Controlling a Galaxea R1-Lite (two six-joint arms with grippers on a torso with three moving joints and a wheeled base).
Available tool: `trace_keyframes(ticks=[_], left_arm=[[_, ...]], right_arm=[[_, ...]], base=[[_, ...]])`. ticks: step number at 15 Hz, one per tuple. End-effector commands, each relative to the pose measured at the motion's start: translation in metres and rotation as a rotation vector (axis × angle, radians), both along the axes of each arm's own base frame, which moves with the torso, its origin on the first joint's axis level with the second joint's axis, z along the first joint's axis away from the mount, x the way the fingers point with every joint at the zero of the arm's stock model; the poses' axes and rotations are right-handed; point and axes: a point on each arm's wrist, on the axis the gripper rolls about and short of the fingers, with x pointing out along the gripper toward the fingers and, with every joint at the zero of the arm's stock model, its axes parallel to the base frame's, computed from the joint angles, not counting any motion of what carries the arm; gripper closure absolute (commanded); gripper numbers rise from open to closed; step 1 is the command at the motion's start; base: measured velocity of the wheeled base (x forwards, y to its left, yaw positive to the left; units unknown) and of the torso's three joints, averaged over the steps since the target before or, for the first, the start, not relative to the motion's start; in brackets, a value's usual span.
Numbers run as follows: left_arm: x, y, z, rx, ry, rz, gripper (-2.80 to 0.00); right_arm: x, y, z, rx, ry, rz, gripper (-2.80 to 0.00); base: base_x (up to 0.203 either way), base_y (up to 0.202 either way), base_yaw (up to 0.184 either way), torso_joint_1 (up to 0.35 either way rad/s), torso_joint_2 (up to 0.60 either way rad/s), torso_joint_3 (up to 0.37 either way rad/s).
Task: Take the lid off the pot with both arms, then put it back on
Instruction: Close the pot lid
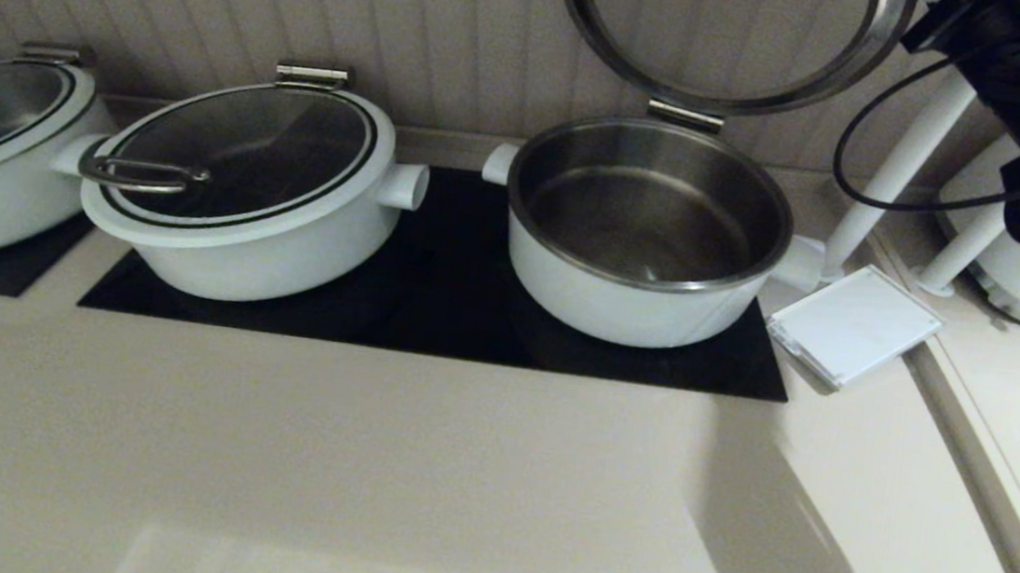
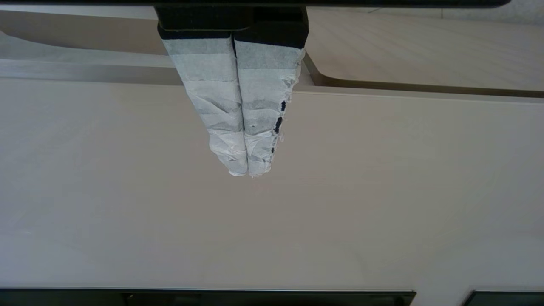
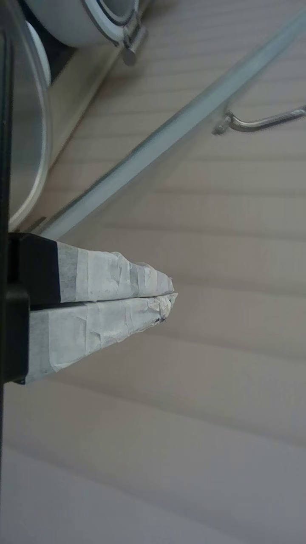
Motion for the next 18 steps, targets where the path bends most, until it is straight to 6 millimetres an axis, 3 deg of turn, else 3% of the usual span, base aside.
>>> trace_keyframes(ticks=[1, 11, 18], left_arm=[[0.0, 0.0, 0.0, 0.0, 0.0, 0.0, 0.0], [0.0, 0.0, 0.0, 0.0, -0.001, -0.001, 0.0], [0.0, 0.0, 0.0, 0.0, 0.0, 0.001, 0.0]], right_arm=[[0.0, 0.003, -0.003, -0.007, 0.003, 0.015, 0.0], [-0.016, 0.032, -0.025, -0.053, 0.053, 0.1, 0.0], [-0.038, 0.034, -0.023, -0.103, 0.066, 0.159, 0.0]], base=[[0.0, 0.0, 0.0, 0.0, 0.0, 0.0], [0.0, 0.0, 0.0, 0.0, 0.0, 0.0], [0.0, 0.0, 0.0, 0.0, 0.0, 0.0]])
